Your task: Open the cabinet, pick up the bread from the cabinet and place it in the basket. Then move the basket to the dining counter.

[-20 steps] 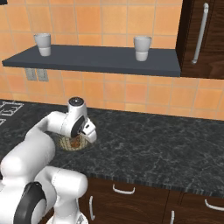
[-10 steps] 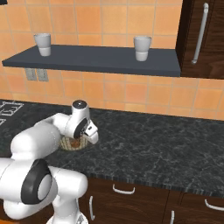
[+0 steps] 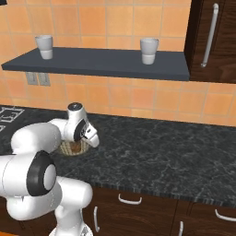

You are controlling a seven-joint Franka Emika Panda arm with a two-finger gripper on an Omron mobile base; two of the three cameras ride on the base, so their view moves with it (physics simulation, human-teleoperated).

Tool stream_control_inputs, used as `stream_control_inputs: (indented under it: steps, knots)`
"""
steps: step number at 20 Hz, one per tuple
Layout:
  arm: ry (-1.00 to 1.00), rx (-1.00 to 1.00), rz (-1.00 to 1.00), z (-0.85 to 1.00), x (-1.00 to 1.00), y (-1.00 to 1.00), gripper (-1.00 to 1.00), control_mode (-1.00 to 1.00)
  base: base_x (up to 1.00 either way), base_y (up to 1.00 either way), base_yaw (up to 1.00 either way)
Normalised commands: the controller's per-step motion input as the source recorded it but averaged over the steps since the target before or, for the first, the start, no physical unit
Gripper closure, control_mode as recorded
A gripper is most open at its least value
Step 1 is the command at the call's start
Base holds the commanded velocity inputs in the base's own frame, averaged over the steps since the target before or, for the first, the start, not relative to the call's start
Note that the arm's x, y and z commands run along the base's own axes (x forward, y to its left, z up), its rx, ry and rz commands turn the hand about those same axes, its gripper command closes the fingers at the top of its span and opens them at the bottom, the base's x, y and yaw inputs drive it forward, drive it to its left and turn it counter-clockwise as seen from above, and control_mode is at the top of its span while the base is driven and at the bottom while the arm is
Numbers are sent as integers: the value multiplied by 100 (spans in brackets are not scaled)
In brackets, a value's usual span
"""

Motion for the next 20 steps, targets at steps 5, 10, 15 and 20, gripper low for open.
stream_control_inputs:
  steps: [5,10,15,20]
  knots:
    - [-3,-1,0,-9,-31,1,100,-100,0,0,0]
    - [-2,8,-4,2,-45,-12,100,-100,0,0,0]
    - [-18,15,-4,4,-38,0,100,-100,0,0,0]
    - [-6,15,-8,37,-14,0,100,-100,0,0,0]
